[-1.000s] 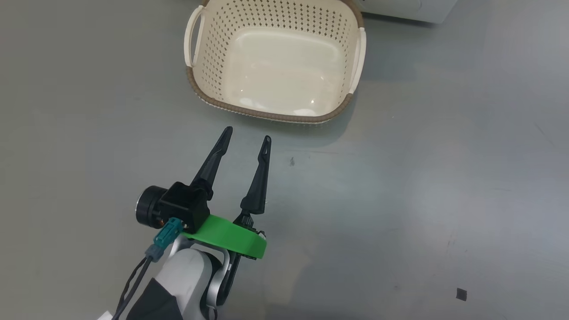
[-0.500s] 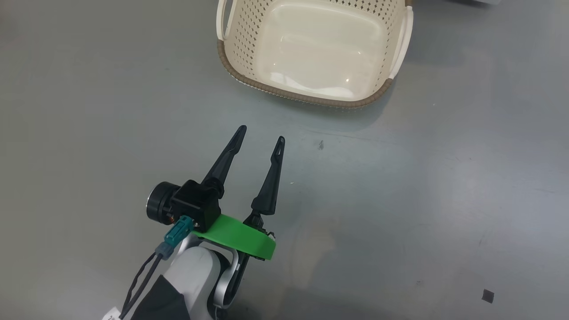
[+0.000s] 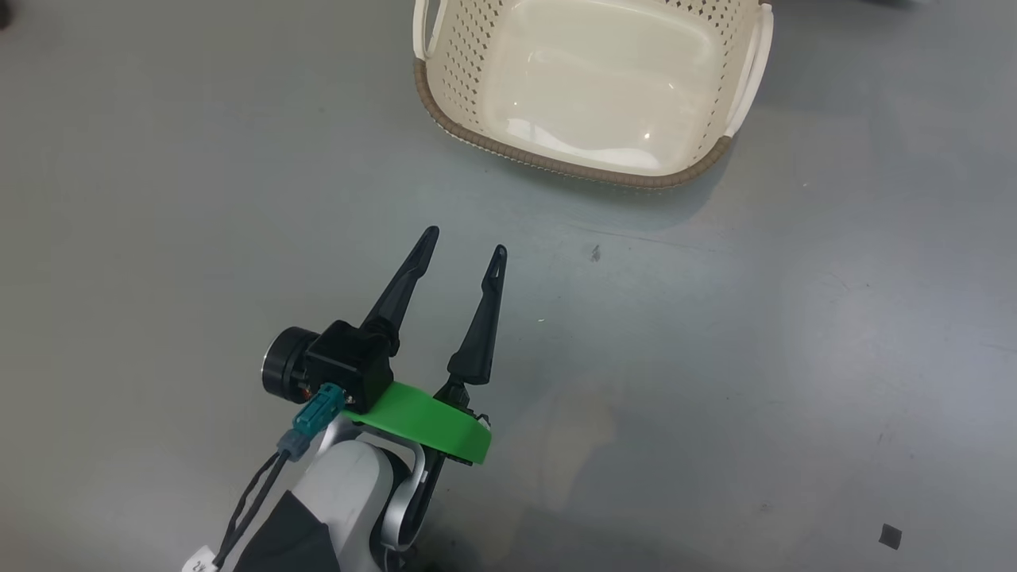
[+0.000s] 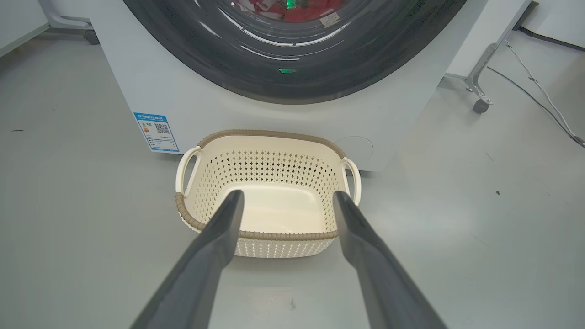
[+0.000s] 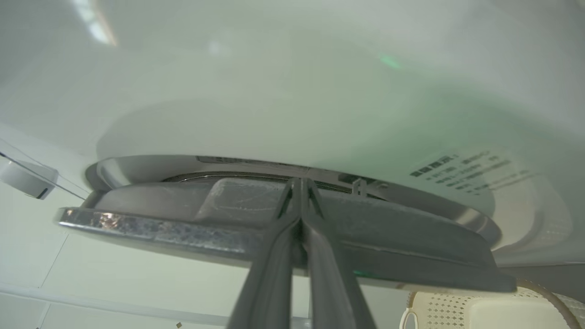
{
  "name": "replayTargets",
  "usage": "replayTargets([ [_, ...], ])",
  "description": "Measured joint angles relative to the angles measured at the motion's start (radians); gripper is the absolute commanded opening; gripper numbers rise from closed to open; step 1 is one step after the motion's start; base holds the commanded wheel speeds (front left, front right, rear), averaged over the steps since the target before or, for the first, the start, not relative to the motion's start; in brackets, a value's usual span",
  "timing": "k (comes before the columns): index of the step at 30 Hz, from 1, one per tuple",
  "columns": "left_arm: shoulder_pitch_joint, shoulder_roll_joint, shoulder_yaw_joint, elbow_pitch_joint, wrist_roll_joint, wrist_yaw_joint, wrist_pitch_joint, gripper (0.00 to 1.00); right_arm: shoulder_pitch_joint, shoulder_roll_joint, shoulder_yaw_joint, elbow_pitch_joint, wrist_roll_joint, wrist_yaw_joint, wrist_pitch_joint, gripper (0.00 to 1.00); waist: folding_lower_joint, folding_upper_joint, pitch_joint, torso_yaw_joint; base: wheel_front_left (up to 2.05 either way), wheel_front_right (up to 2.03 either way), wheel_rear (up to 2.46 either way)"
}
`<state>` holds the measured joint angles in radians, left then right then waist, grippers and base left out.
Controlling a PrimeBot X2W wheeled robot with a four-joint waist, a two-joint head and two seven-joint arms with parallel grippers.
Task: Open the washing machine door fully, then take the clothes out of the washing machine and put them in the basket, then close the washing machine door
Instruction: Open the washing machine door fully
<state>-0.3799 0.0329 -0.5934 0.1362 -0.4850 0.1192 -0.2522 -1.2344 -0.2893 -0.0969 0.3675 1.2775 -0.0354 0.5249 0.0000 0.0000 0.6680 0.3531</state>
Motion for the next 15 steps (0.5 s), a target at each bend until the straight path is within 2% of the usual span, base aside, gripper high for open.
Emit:
replayTargets([
  [15, -0.014, -0.003, -0.026, 0.001, -0.044, 0.0, 0.0, 1.0, -0.056, -0.016, -0.055, 0.079, 0.1, -0.067, 0.1, 0.0, 0.0, 0.0, -0.003, 0.042, 0.0, 0.0, 0.0],
])
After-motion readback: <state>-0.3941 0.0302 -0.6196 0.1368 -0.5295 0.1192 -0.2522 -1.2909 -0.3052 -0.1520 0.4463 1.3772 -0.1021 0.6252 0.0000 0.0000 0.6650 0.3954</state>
